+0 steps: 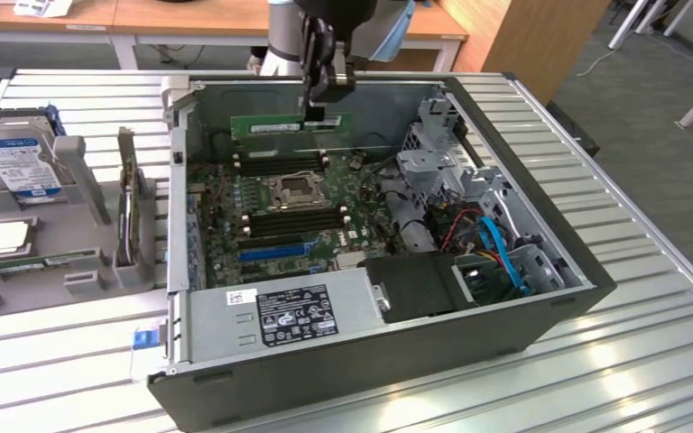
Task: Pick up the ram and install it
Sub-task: 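Pick up the ram and move it above insertion slot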
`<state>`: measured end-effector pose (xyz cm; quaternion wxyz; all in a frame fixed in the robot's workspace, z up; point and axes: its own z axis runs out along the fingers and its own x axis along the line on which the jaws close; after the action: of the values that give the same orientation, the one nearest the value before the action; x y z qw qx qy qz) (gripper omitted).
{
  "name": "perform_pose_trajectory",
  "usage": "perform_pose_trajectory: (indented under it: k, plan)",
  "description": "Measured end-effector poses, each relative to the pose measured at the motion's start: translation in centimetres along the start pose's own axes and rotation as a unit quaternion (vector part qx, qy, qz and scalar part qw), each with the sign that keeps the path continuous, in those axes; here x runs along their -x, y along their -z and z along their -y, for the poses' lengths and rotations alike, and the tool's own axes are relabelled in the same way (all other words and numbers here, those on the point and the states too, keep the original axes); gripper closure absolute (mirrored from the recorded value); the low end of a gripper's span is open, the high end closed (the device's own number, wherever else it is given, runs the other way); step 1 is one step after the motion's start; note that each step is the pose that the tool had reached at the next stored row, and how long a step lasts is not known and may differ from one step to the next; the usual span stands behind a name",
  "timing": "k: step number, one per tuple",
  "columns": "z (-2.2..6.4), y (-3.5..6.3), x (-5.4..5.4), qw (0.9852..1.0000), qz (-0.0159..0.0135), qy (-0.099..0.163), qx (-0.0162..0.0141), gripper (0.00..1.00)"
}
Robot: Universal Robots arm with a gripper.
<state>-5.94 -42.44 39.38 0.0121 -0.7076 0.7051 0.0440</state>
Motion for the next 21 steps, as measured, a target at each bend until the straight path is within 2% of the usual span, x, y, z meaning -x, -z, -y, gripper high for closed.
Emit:
perform_pose_trajectory:
  k: [10,21]
  plan:
    - [0.01,-0.11,0.23,1.0000,0.0000,0.000,0.0000,0.89]
    - [0.04,-0.91,0.16,1.0000,0.0000,0.000,-0.0001,0.89]
